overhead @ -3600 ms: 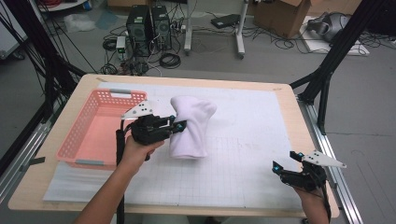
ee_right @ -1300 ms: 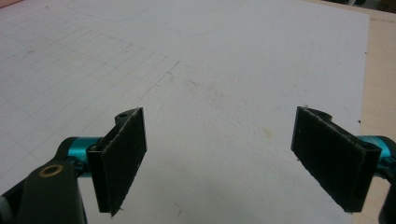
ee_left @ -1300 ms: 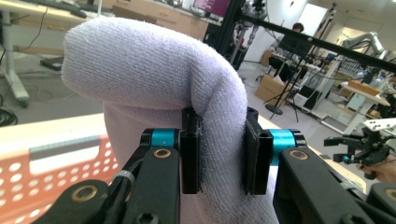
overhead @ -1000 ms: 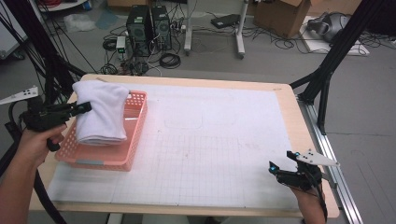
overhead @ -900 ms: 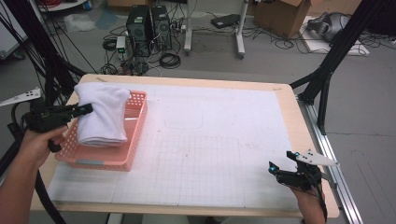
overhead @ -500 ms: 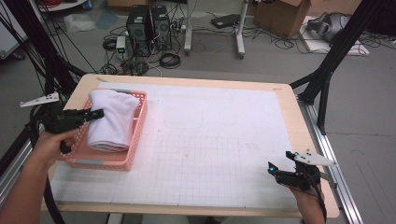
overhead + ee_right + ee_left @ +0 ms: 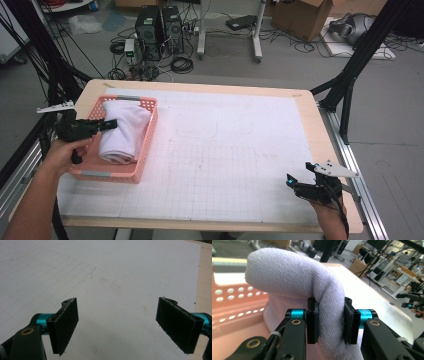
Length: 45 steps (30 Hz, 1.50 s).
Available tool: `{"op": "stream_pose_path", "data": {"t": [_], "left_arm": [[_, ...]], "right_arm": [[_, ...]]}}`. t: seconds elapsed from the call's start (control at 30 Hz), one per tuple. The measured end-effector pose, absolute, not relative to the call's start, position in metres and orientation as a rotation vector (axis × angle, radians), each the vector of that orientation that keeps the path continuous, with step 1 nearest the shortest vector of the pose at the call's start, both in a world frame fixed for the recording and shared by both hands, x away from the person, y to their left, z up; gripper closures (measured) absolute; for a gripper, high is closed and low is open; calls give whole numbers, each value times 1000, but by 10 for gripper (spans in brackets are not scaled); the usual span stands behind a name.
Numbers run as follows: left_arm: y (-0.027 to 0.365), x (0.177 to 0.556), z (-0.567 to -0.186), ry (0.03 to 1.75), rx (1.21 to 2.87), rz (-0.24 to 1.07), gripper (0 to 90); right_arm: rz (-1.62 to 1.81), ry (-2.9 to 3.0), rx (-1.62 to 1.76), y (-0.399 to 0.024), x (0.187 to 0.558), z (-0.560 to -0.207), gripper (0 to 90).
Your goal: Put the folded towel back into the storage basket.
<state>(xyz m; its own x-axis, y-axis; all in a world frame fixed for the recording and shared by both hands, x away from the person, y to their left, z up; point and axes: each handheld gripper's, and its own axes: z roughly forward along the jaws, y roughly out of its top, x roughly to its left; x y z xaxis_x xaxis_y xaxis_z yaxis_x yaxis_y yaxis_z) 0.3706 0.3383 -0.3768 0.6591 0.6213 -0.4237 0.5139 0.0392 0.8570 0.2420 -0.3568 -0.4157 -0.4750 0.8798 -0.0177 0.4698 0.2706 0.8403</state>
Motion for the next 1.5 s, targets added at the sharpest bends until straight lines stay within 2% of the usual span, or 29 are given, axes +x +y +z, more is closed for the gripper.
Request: {"op": "stream_pose_path", "data": {"t": [0.17,0.33,0.47,0.63,0.73,0.97,1.03,1.17,1.3,1.5], "left_arm": [[340,371,-378,1010,1633,113,642],[347,371,-375,1150,1605,175,456],[353,368,-372,1212,1602,284,407],[359,361,-362,1229,1546,422,406],[359,357,-356,1215,1520,454,408],[345,359,-361,1239,1656,447,409],[334,366,-371,1330,1758,462,405],[323,375,-382,1422,1855,457,394],[304,386,-401,1478,1984,368,391],[296,388,-406,1435,1979,296,396]], "right_arm": [[1106,2058,1217,-356,242,-416,171],[1106,2057,1215,-357,242,-416,171],[1109,2057,1215,-357,242,-416,171],[1108,2059,1224,-356,241,-416,171],[1107,2060,1214,-356,242,-416,171],[1107,2061,1216,-355,242,-416,171],[1108,2059,1216,-355,242,-415,171],[1111,2056,1220,-356,241,-415,171],[1109,2055,1221,-356,241,-415,172],[1110,2059,1212,-356,241,-415,172]]}}
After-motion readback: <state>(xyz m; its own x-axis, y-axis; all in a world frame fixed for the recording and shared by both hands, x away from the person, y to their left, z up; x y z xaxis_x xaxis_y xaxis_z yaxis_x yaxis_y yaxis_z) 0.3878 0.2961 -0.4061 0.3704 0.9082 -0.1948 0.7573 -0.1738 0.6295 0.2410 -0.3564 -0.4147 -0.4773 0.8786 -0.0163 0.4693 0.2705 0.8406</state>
